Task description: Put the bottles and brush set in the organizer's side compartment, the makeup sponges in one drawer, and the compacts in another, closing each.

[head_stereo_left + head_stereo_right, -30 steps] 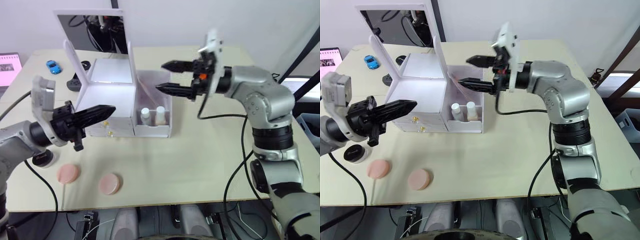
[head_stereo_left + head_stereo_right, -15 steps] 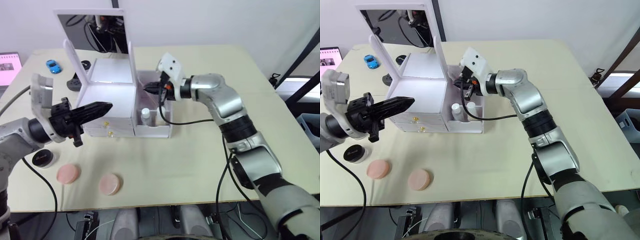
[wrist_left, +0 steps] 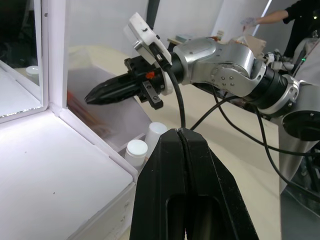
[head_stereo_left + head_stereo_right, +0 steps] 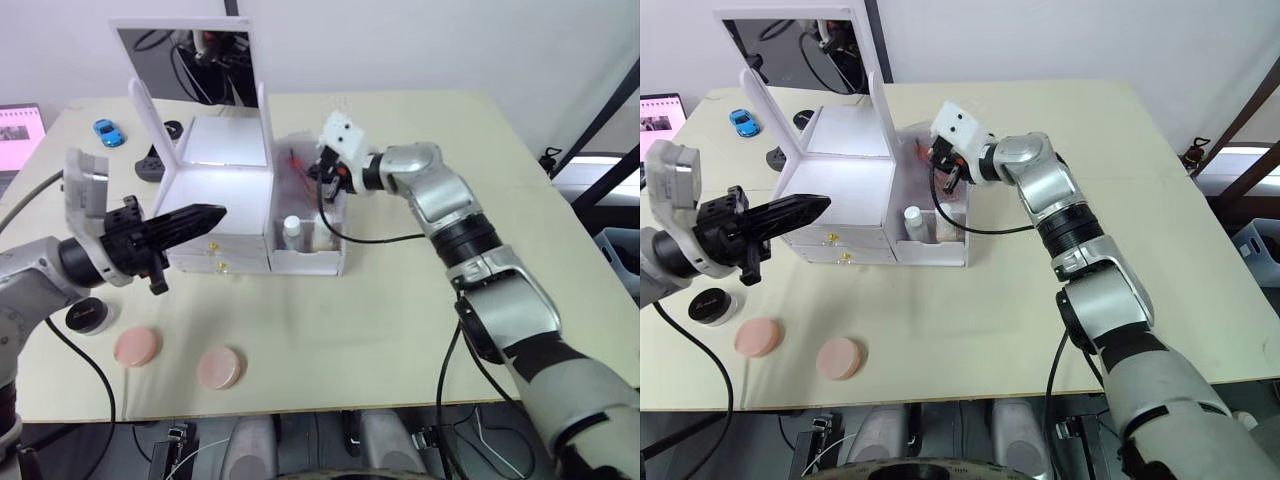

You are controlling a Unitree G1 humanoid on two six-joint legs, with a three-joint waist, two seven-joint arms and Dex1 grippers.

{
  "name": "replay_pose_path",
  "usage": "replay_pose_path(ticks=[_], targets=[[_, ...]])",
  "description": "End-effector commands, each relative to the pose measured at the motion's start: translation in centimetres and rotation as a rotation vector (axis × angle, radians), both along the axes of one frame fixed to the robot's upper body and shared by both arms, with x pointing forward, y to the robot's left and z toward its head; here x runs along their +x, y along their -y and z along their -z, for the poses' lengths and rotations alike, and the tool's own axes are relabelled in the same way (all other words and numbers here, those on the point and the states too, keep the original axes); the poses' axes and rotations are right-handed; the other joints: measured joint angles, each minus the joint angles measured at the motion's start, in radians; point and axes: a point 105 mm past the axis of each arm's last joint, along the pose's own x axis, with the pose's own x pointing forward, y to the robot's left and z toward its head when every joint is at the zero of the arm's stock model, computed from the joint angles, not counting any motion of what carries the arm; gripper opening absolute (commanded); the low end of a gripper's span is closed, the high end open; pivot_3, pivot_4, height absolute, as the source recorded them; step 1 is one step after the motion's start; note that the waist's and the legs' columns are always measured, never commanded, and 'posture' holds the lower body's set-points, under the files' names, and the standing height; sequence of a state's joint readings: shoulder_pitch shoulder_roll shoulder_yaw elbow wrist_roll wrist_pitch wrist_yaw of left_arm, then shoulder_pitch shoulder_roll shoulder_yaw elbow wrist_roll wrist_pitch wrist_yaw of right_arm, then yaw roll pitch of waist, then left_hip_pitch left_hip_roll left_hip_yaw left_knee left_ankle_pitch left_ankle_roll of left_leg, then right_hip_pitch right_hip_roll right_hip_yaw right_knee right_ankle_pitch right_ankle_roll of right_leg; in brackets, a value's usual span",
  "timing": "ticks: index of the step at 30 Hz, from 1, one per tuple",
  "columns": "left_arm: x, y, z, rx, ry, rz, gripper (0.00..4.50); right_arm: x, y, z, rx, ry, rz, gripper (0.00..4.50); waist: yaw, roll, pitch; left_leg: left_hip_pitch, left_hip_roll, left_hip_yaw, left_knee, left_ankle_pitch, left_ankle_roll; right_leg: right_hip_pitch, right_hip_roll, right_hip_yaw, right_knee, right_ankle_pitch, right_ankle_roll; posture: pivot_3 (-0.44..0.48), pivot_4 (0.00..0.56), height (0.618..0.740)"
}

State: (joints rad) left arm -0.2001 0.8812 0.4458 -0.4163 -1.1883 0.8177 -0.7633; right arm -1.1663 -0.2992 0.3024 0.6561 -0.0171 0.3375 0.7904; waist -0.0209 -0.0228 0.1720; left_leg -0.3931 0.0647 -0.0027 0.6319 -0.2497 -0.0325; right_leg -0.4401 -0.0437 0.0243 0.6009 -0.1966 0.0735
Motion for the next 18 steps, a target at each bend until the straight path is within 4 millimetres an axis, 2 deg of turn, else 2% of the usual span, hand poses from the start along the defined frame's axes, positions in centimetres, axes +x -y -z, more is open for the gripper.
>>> replay_pose_path(ticks=[1,6,9,11,13,16,18], targets=[[-0.4,0.3,-0.9,0.006,0.055,0.008,0.00,0.4,0.1,-3.2,0.002,0.116,0.019,0.02,0.000,0.000,0.000,0.000,0.000,0.000,0.000,0.000,0.000,0.000,0.000,0.000,0.000,0.000,0.000,0.000,0.150,0.723],[-0.3,0.4,-0.9,0.007,0.055,0.012,0.00,0.2,0.3,-4.1,-0.001,0.144,0.021,0.02,0.000,0.000,0.000,0.000,0.000,0.000,0.000,0.000,0.000,0.000,0.000,0.000,0.000,0.000,0.000,0.000,0.150,0.723],[-0.3,0.3,-0.9,0.008,0.056,0.012,0.00,-0.8,0.6,-6.0,0.050,0.156,-0.014,0.02,0.001,0.000,0.000,0.000,0.000,0.000,0.000,0.000,0.000,0.000,0.000,0.000,0.000,0.000,0.000,0.000,0.150,0.723],[-0.2,0.2,-1.0,0.009,0.057,0.007,0.00,-2.2,0.8,-7.3,0.101,0.144,-0.070,0.02,0.004,0.000,0.000,0.000,0.000,0.000,0.000,0.000,0.000,0.000,0.000,0.000,0.000,0.000,0.000,0.000,0.150,0.723],[-0.1,-0.1,-1.1,0.010,0.059,-0.001,0.00,-4.3,1.1,-8.4,0.181,0.080,-0.159,0.02,0.005,0.000,0.000,0.000,0.000,0.000,0.000,0.000,0.000,0.000,0.000,0.000,0.000,0.000,0.000,0.000,0.150,0.723],[0.0,-0.6,-1.2,0.010,0.065,-0.014,0.00,-7.1,2.0,-9.3,0.260,-0.020,-0.249,0.02,0.005,0.000,0.000,0.000,0.000,0.000,0.000,0.000,0.000,0.000,0.000,0.000,0.000,0.000,0.001,0.000,0.150,0.723],[0.2,-1.0,-1.3,0.012,0.068,-0.022,0.00,-8.1,3.0,-9.4,0.272,-0.048,-0.270,0.02,0.006,0.000,0.000,0.000,0.000,0.000,0.000,0.000,0.000,0.000,0.000,0.000,0.000,0.000,0.001,0.000,0.150,0.723]])
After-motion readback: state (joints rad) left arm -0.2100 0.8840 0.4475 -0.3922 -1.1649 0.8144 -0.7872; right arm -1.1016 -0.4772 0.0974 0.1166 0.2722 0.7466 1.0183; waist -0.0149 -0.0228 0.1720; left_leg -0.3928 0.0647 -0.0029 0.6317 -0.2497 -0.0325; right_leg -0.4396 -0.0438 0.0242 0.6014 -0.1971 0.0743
